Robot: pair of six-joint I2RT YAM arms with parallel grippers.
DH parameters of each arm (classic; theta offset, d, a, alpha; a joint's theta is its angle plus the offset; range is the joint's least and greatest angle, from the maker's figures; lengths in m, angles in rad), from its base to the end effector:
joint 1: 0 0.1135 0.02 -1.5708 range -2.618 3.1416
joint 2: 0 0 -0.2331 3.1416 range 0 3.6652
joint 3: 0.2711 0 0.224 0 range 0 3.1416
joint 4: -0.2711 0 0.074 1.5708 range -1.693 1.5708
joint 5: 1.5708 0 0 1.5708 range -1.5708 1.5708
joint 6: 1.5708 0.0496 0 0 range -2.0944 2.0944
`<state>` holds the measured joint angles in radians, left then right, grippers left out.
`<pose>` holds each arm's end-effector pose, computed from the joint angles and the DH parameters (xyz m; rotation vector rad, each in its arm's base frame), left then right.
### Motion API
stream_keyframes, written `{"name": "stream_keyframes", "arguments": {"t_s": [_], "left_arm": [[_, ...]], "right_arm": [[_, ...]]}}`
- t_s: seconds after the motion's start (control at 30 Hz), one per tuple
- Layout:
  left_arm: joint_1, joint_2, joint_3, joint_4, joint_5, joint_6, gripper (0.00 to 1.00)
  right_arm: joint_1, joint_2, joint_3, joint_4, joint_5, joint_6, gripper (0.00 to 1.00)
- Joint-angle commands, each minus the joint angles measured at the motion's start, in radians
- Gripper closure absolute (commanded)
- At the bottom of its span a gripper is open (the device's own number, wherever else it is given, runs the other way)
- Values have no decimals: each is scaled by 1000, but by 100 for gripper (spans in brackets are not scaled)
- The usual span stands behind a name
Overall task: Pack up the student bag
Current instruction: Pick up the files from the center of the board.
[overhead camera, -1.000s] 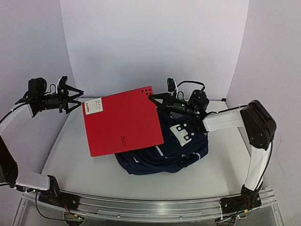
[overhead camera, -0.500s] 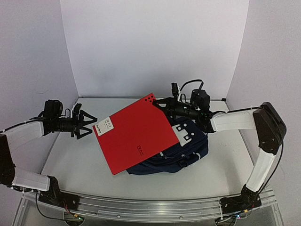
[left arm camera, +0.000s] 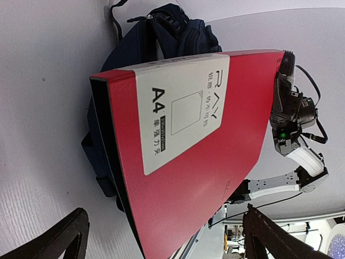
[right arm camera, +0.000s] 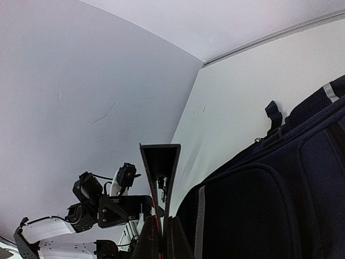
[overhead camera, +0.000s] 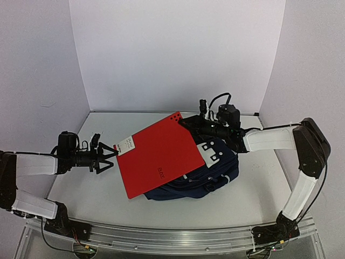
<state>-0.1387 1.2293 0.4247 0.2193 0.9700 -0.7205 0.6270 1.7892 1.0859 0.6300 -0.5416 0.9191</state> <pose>0.2121 -0.0709 0.1629 -0.0341 2.2527 -1.5234 0.3009 0.2496 0.2387 -0.2023 1.8933 1.5628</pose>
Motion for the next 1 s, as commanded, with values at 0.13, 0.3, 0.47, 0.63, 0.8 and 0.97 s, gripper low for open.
{"name": "stream_keyframes", "arguments": {"t_s": [0.13, 0.3, 0.47, 0.63, 0.8, 0.97], "left_arm": [[-105, 165, -6, 319, -27, -79, 2], [-160, 243, 25, 392, -27, -88, 4], [-177, 266, -5, 543, -19, -153, 15], [-182, 246, -78, 802, -15, -259, 37], [-182, 163, -88, 781, -15, -265, 50], [-182, 18, -67, 622, -25, -233, 61]], "right_arm": [[-7, -56, 24, 35, 29, 17, 100], [-7, -60, 35, 29, 25, 24, 100], [-7, -64, 43, 20, 25, 22, 100], [-7, -48, 39, 19, 32, 26, 100], [-9, -34, 28, 12, 49, 31, 100], [-22, -36, 13, -3, 73, 29, 100]]}}
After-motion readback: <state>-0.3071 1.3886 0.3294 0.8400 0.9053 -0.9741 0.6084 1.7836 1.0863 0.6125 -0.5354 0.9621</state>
